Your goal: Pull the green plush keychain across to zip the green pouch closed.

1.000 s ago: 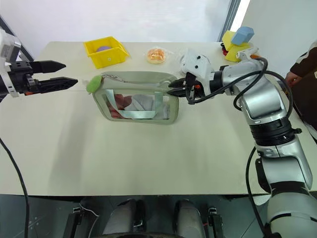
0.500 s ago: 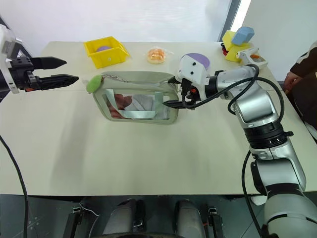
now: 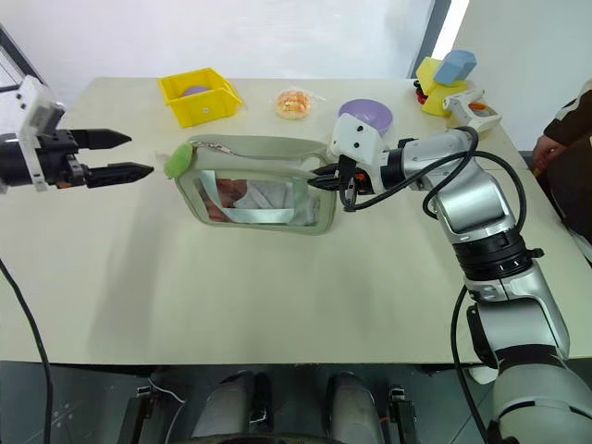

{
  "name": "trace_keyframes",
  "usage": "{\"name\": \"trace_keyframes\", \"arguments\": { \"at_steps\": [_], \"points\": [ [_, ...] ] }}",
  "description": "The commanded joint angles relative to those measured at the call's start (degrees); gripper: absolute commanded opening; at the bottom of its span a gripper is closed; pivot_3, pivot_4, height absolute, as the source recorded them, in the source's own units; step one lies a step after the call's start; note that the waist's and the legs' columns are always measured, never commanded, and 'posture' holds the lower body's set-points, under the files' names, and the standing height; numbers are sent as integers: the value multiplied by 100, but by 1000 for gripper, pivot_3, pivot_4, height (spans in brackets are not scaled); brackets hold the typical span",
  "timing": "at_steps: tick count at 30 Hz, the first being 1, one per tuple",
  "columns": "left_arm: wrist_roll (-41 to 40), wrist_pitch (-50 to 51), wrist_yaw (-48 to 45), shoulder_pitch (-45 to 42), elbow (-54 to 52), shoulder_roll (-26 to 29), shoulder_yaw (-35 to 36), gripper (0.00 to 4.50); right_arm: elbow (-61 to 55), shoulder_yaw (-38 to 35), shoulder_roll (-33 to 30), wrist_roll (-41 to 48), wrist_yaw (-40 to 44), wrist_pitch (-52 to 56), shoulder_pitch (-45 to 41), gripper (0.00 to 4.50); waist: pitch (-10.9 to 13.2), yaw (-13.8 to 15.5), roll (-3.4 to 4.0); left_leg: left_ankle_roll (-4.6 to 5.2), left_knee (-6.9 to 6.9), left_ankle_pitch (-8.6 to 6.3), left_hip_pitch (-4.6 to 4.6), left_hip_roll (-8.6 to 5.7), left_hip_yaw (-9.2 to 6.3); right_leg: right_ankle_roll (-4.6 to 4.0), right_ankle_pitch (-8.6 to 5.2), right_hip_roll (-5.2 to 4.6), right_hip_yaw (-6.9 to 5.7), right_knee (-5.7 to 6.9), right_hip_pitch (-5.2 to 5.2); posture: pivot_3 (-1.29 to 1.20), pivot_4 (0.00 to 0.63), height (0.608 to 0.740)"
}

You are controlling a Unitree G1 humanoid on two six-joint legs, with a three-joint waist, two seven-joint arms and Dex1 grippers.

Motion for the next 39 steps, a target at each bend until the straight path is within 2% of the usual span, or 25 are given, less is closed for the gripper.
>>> {"name": "trace_keyframes", "arguments": {
  "at_steps": [1,4,5,6,9,10,16,19,22,25,26,30,38,39],
  "points": [
    [-40,-34,74,-59,-273,-114,17,3941,-205,-51,-24,4,22,-41,2,0,0,-2,0,0,0,0,0,0,0,0,0,0,0,0,0,0,150,739],
    [-81,17,21,-28,-477,-218,-26,2932,-217,-40,6,12,14,-21,9,0,0,-5,0,0,0,0,0,0,0,0,0,0,0,1,0,0,150,739],
    [-90,44,38,-59,-512,-264,-32,2307,-214,-35,17,9,8,-18,11,0,0,-5,0,0,0,0,0,0,0,0,0,0,0,2,0,0,150,739],
    [-97,59,53,-76,-533,-289,-33,1912,-219,-30,26,5,1,-13,13,0,0,-5,0,0,0,0,0,0,0,0,0,0,0,2,0,0,150,739],
    [-116,83,-20,-48,-652,-335,-142,363,-198,-15,62,-1,-22,12,3,0,0,-5,0,0,0,0,0,0,0,0,0,0,0,2,0,0,150,739],
    [-106,51,-51,-14,-697,-338,-173,40,-196,-14,76,0,-35,26,-2,0,0,-5,0,0,0,0,0,0,0,0,0,0,0,2,0,0,150,739],
    [-62,22,-18,-234,-576,-304,-162,40,-215,-35,120,-23,-83,75,-16,0,0,-8,0,0,0,0,2,0,-1,0,0,0,0,2,1,0,150,739],
    [-26,-51,-232,-479,-347,-84,-129,944,-249,-45,110,-24,-96,96,-2,0,0,-13,0,0,0,0,2,0,-1,0,0,0,0,2,1,0,150,739],
    [-262,254,-420,-770,-321,42,-47,2353,-265,-49,104,-23,-104,121,-2,0,0,-12,0,0,0,0,2,0,0,0,0,1,0,1,1,0,150,739],
    [-450,487,-635,-768,-575,183,-57,4020,-279,-52,101,-21,-115,144,-2,0,0,-17,0,0,0,0,3,0,1,0,0,0,0,2,2,0,150,739],
    [-473,521,-659,-750,-644,211,-70,4452,-275,-52,103,-23,-120,148,-6,0,0,-13,0,0,-1,0,3,0,0,0,0,0,0,2,2,0,150,739],
    [-141,220,-524,-374,-1003,118,-381,4452,-294,-56,109,-13,-139,179,-5,0,0,-11,0,0,1,0,4,0,-1,0,0,0,0,2,4,0,150,739],
    [597,-664,-131,-222,-695,-208,-726,4452,-335,-44,116,-17,-160,248,-12,0,0,-16,0,0,-3,0,10,0,1,0,0,1,1,1,7,0,150,739],
    [601,-702,-78,-273,-611,-269,-695,4227,-339,-48,117,-17,-166,256,-8,0,0,-11,0,0,-3,0,10,0,1,0,0,1,0,2,7,0,150,739]
  ]
}}
